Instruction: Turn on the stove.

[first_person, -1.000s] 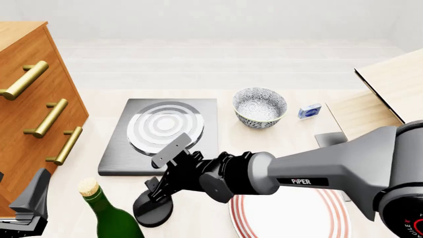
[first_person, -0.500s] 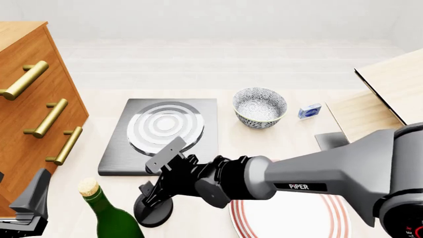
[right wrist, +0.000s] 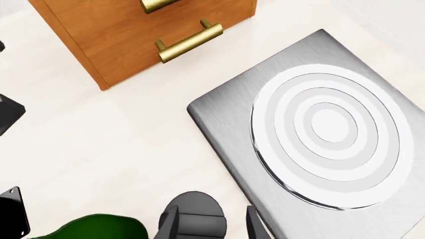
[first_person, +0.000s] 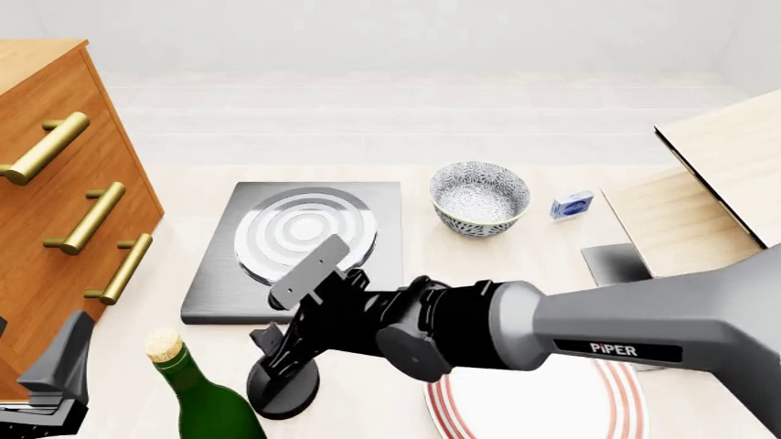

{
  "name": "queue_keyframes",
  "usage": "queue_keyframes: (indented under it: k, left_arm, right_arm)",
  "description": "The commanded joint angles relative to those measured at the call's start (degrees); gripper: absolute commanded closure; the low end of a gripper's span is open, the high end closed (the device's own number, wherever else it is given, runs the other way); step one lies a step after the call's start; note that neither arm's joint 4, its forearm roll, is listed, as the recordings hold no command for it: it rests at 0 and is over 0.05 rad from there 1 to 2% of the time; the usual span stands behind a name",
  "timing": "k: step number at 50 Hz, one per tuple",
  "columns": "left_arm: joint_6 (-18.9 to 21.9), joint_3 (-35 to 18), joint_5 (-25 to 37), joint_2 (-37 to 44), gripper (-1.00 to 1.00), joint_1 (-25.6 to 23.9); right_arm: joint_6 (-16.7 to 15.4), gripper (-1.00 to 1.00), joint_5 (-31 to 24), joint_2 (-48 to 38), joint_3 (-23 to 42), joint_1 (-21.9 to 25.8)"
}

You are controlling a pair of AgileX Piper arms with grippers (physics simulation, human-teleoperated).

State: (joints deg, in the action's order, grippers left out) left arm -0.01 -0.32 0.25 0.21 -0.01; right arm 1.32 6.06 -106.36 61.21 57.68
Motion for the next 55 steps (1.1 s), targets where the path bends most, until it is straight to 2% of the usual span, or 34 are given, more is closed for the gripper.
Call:
queue_keyframes:
  k: [1,12,23,32,35,49,50,52,55]
  left_arm:
    - [0.00,0.00,-0.03,-0.03,-1.00,0.01]
    - [0.00,0.00,-0.03,-0.03,-1.00,0.01]
    - [0.00,0.00,-0.03,-0.03,-1.00,0.01]
    - [0.00,0.00,-0.03,-0.03,-1.00,0.01]
    - [0.00,0.00,-0.03,-0.03,-1.00,0.01]
    - [0.00,0.00,-0.03,-0.03,-1.00,0.01]
    - [0.00,0.00,-0.03,-0.03,-1.00,0.01]
    - [0.00,0.00,-0.03,-0.03,-1.00,0.01]
    - [0.00,0.00,-0.03,-0.03,-1.00,0.01]
  right_arm:
    - [-3.50,-1.00,-0.61,4.58,-1.06,-3.22]
    - [-4.02,-1.00,0.01,10.95,-4.24,-4.11]
    - [-2.76,-1.00,2.25,17.91,-9.89,-6.00]
    - [-0.62,-1.00,5.34,29.34,-17.09,-9.73]
    - [-0.90,-1.00,5.63,32.34,-19.69,-10.79]
    - [3.16,-1.00,8.46,48.13,-32.39,-16.94]
    - [4.22,-1.00,8.83,49.40,-33.73,-17.78]
    - [4.15,-1.00,8.96,50.51,-34.60,-18.69]
    - [6.34,-1.00,8.36,59.06,-39.12,-21.48]
